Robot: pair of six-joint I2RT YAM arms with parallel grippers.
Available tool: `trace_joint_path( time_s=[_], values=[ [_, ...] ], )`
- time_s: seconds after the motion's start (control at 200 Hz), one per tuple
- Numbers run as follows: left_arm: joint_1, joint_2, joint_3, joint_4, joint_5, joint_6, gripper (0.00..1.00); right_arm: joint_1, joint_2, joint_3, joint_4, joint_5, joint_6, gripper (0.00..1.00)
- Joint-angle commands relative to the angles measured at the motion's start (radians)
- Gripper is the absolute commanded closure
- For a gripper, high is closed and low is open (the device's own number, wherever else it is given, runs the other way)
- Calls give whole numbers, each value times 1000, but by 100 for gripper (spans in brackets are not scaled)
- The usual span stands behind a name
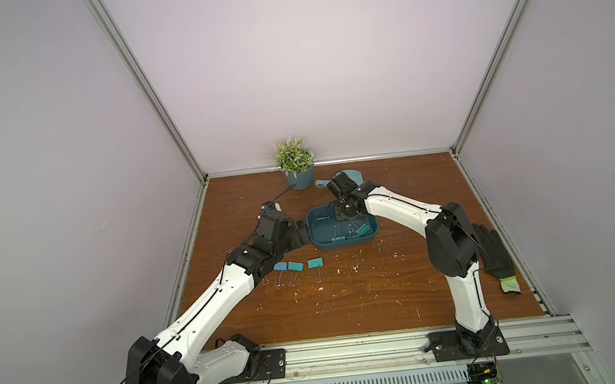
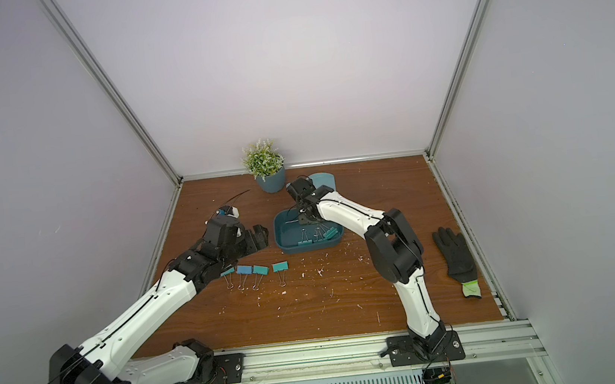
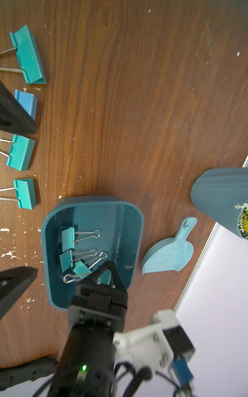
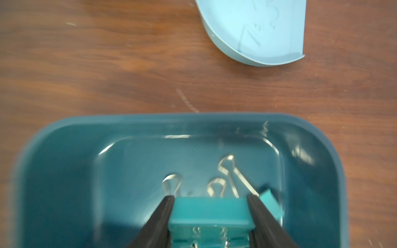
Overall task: Take out the binder clips from the storage box
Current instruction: Pick up the binder clip from the storage box, then place the binder clip at the center of the board.
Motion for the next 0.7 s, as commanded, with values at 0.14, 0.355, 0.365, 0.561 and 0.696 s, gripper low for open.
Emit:
trace_joint_path(
  time_s=[0.14,0.355,0.365,0.561,0.696],
  values=[
    [14,-84,2,-87,-80,20,1,169,-200,-153,-42,69,212,45],
    [15,-180,-15,-144,-98,23,1,286,-250,-312,18,72,364,45],
    [16,-184,-17,-148,-98,23,1,290,-248,-316,21,72,368,45],
    [15,-266,-46,-203,-87,15,1,333,-215,-382,87,67,417,44],
    [15,-317,-58,-240,-86,6,1,334,-177,-405,134,61,418,44]
  ],
)
